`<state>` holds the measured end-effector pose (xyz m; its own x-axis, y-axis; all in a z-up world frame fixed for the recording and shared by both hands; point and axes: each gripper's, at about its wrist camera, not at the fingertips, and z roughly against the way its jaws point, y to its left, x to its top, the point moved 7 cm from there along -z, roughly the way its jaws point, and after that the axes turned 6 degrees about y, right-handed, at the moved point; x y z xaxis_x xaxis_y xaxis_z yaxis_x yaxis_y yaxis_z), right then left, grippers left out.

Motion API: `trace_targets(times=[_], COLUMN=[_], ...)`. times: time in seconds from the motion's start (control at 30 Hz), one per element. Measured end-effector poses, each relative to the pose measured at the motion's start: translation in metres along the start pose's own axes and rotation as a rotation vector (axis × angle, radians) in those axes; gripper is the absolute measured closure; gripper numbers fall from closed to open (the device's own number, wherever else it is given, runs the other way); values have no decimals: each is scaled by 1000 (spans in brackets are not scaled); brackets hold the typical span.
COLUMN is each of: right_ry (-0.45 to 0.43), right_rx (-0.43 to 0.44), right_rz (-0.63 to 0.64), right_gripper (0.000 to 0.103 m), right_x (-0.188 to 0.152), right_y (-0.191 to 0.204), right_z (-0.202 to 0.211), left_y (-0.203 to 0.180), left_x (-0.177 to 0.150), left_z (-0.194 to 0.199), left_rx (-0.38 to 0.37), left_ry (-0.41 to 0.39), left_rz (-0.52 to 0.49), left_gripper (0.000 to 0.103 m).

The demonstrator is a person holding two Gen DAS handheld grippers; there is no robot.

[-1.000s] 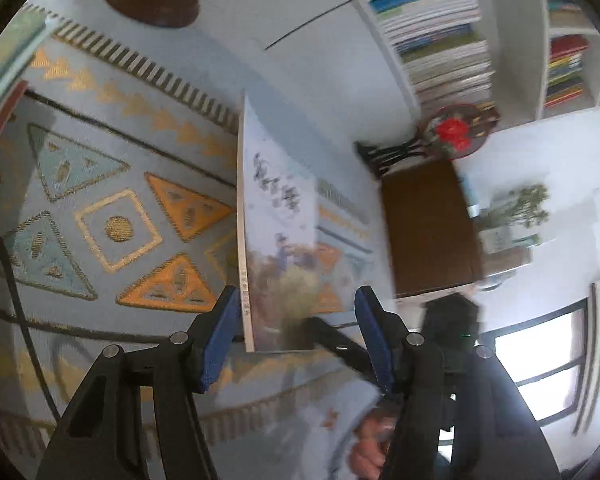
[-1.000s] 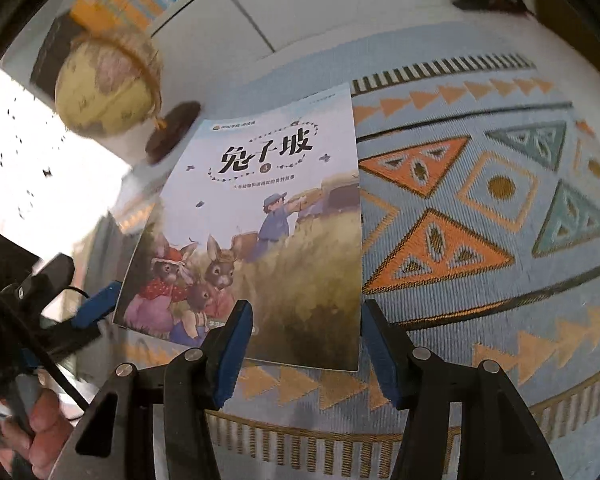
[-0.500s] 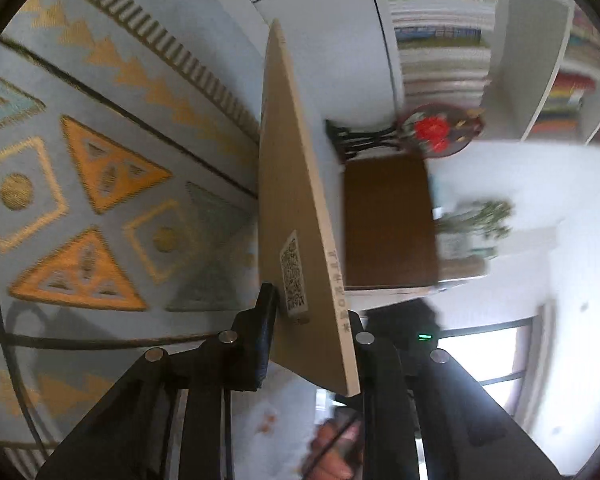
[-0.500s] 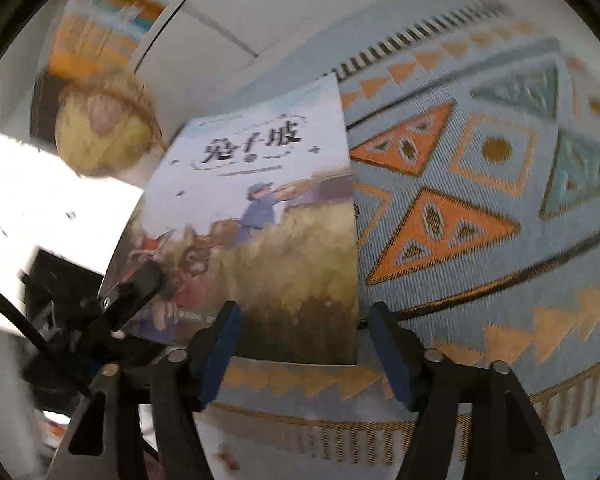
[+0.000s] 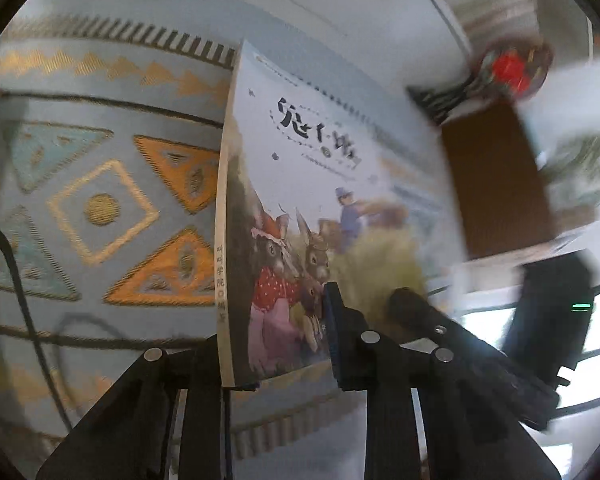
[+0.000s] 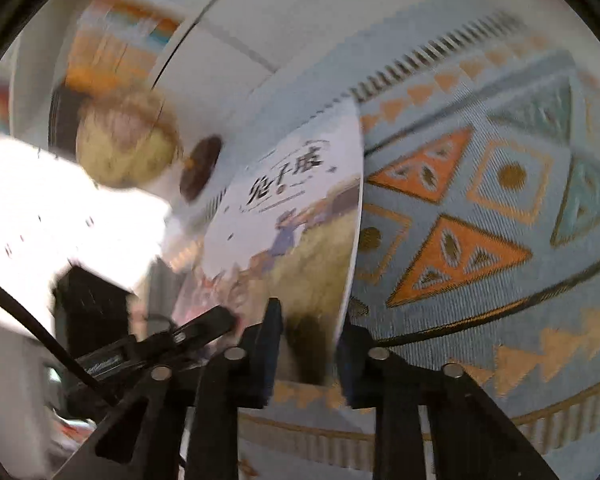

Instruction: Organize books

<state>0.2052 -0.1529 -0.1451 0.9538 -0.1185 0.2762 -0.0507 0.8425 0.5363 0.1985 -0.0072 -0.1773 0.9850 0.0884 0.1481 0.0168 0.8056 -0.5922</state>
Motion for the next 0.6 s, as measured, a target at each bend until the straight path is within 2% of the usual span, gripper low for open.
trace_targets(times=[0.07, 0.1, 0.17, 0.27, 0.4, 0.6], right_ry=[1, 7, 16, 24, 14, -8], right_rx=[-97, -134, -162, -157, -109, -139], right_rz=[117, 167, 214, 205, 156, 205], right_gripper=[83, 83, 83, 83, 83, 84], right_x=[-9, -15, -25, -40, -59, -98], right_y=[15, 21, 26, 25, 14, 18], right_z=[-1, -3, -5, -2, 9, 36], left_y=[-8, -12, -18, -20, -24, -53], left_x=[-9, -12, -24, -36, -62, -97], left_z=[1, 2, 4, 8, 13, 12], left_rx=[139, 183, 277, 281, 288, 346], left_ry=[-10, -16, -21, -15, -17, -34], left_rz=[-64, -91, -148, -157, -178, -238], left_gripper=[76, 74, 72, 71, 71, 72])
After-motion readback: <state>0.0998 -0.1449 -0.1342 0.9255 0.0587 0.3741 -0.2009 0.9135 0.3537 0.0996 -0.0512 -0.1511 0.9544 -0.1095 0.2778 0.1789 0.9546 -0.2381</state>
